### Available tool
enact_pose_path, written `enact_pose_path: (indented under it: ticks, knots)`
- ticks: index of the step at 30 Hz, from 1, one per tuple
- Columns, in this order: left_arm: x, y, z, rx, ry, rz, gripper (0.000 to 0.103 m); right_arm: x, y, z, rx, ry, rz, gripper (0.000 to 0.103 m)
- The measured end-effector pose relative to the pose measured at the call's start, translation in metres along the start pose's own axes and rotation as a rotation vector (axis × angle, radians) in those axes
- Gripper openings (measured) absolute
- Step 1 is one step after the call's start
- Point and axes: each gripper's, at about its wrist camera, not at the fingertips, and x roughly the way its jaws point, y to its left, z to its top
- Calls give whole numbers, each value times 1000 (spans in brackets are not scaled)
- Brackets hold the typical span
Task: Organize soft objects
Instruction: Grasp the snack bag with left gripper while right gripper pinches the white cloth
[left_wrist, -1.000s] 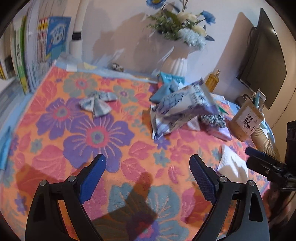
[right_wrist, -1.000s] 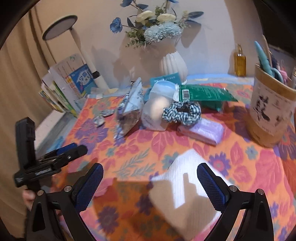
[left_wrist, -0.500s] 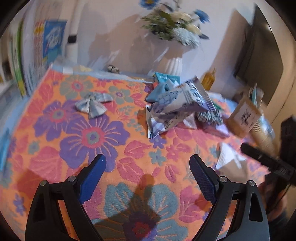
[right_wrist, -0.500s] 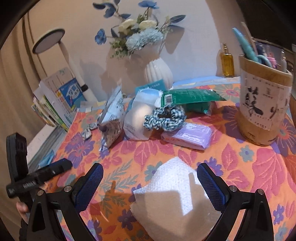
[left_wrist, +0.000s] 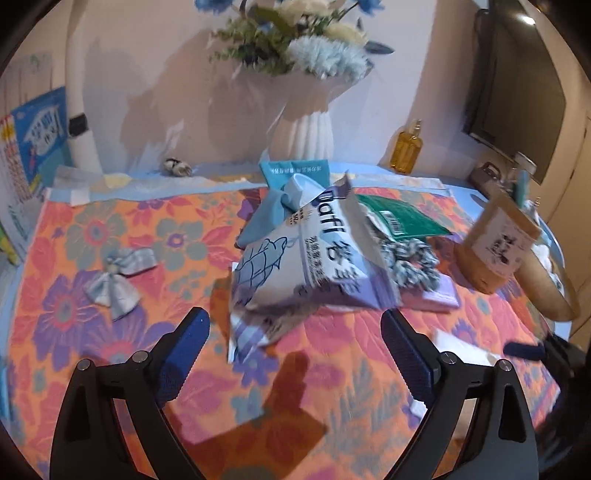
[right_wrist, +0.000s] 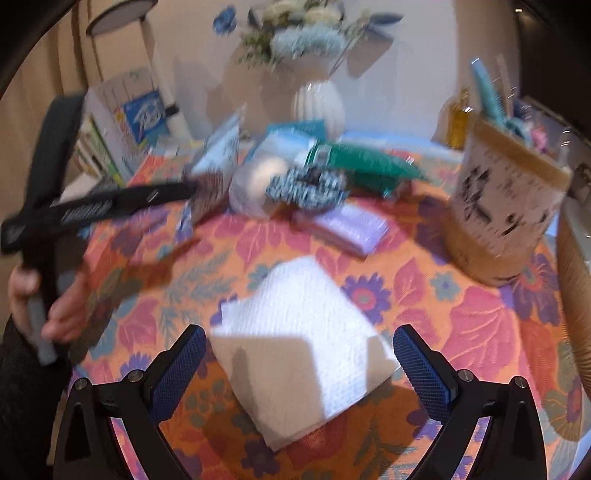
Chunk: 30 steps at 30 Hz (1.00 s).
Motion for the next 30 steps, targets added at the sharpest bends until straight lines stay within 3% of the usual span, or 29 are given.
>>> enact_pose_path:
  ticks: [4, 6, 8, 11, 15, 22, 25, 27, 30]
  knots:
    - [18, 2, 4, -16, -6, 65, 93, 12, 5, -5, -59, 46, -17, 101]
    - [20, 1, 5, -21, -13, 56, 90, 16, 3, -6, -57, 58, -15, 101]
    - [24, -3, 6, -2, -18, 52, 76, 20, -1, -6, -42, 66, -13, 102]
    - [30, -13, 6, 51, -29, 95, 69, 21, -5, -5, -26, 64, -2, 103]
    - [23, -14, 3, 66, -69, 81, 56, 24, -1, -3, -49, 79, -33, 103]
    - [15, -10, 0, 47, -108, 81, 56, 29, 11, -2, -65, 79, -96, 103]
    - [10, -8, 0, 37, -130, 56, 56, 26, 13, 0, -59, 55, -96, 87]
    - [8, -5, 0, 20, -135, 33, 55, 22, 14, 2, -50, 34, -99, 48]
    - [5, 4, 1, -20, -138, -8, 53, 22, 12, 8, -14, 31, -108, 19]
